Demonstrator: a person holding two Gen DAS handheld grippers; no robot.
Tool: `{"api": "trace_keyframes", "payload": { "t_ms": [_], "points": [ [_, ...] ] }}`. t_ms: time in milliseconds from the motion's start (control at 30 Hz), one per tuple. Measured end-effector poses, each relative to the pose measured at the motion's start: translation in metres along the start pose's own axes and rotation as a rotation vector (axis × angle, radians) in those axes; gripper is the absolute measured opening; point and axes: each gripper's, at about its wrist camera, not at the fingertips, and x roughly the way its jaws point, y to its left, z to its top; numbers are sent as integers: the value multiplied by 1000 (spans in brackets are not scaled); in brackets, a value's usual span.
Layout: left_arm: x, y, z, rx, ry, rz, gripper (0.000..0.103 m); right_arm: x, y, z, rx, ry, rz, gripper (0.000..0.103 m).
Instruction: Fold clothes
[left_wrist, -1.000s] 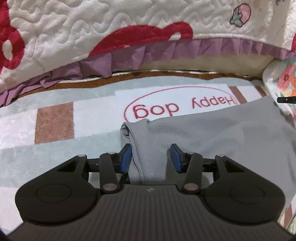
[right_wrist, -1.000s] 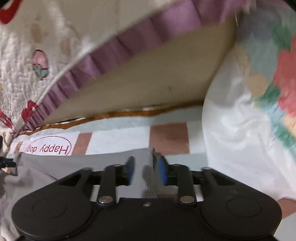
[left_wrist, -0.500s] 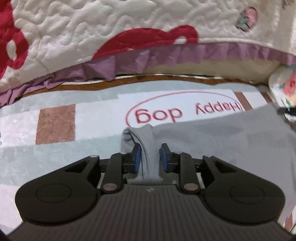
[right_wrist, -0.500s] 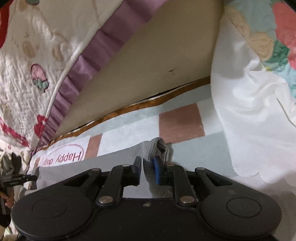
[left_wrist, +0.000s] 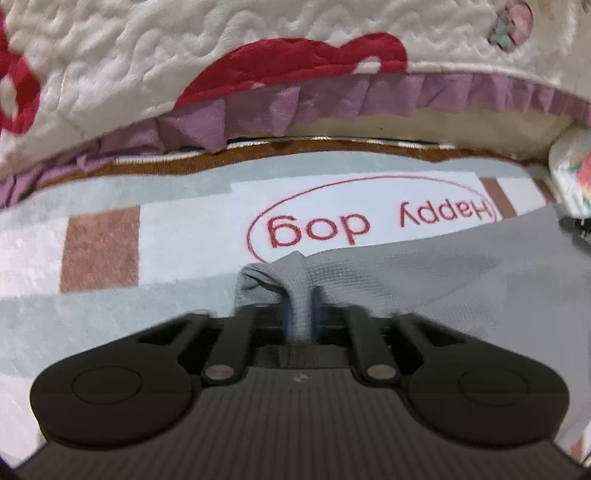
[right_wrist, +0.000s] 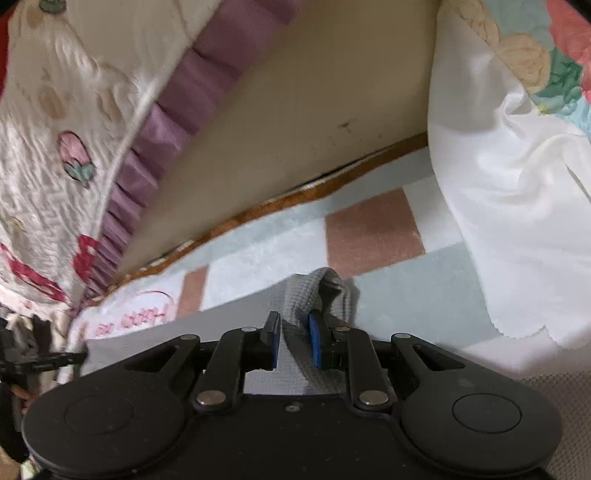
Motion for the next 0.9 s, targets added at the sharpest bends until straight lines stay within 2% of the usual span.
{"api": "trace_keyframes", "payload": {
  "t_ms": [67,133,267,400,467,567,633,700,767,833,900],
  "points": [
    [-13,-4,9,42,-38,42,3,-1,7,1,-78,-26,-41,9],
    [-28,4,22,3,-86,6,3,-11,12,5,-138,-90,-23,6],
    [-33,23,39,-100,-119,-75,3,-23,11,16,-134,-156,-7,5],
    [-17,43,37,-225,-128,-156,3,-32,10,22,-111,-224,-7,5],
    [-2,48,33,-267,-106,-158,4,-35,8,24,-90,-262,-3,5],
    [9,49,29,-284,-93,-145,4,-20,20,30,-163,-210,-92,5],
    [14,48,28,-277,-85,-132,4,-18,32,35,-225,-231,-107,4],
    [15,43,33,-221,-79,-110,4,-13,42,39,-299,-237,-137,4],
    [14,36,35,-168,-85,-84,4,8,44,38,-391,-141,-241,4],
    [8,29,34,-121,-121,-47,4,23,43,33,-440,-79,-301,4],
    [2,21,33,-74,-158,-10,7,27,43,30,-438,-95,-330,4]
  ]
}}
